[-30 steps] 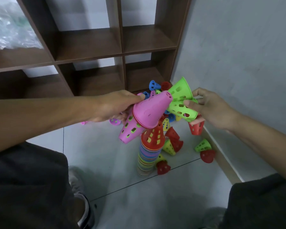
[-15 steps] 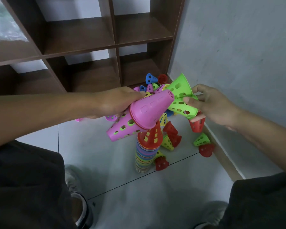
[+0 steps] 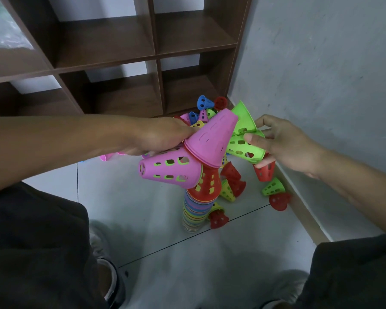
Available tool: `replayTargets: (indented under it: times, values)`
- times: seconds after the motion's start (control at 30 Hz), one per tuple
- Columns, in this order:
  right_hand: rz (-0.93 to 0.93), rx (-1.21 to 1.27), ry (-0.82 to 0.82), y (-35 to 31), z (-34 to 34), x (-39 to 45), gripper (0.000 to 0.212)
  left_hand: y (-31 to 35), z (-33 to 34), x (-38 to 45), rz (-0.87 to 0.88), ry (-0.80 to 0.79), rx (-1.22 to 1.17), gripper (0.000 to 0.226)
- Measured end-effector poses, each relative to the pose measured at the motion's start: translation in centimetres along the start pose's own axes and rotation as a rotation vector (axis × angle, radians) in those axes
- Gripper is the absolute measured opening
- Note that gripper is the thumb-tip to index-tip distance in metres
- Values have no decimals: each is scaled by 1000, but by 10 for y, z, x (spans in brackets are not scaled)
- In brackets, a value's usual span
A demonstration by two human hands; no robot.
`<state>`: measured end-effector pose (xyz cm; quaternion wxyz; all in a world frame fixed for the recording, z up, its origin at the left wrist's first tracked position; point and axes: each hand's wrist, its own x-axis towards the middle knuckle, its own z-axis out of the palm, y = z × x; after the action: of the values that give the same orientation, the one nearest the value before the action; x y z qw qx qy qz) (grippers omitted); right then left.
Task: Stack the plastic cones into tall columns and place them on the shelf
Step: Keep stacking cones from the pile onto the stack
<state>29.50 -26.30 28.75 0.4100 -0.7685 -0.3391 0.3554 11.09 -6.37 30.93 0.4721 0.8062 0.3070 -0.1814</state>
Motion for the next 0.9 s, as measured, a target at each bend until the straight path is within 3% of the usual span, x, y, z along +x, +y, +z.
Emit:
replayTargets:
  times: [0.2, 0.37, 0.57, 0.77, 0.9]
  values:
    - [-9, 10, -9, -1, 0, 0, 20, 4, 3, 2, -15, -32, -1, 48]
    - [-8, 1, -14, 0, -1, 2, 20, 0, 15, 9, -3, 21, 17, 35]
    - [-20, -1, -25, 0, 0, 2, 19, -13, 14, 12, -76, -18, -8, 64]
    - [-50, -23, -68, -4, 6, 0, 22, -20, 15, 18, -32, -20, 19, 46]
    - [-102, -41, -85, -8, 9, -5, 24, -17, 11, 16, -17, -42, 17, 46]
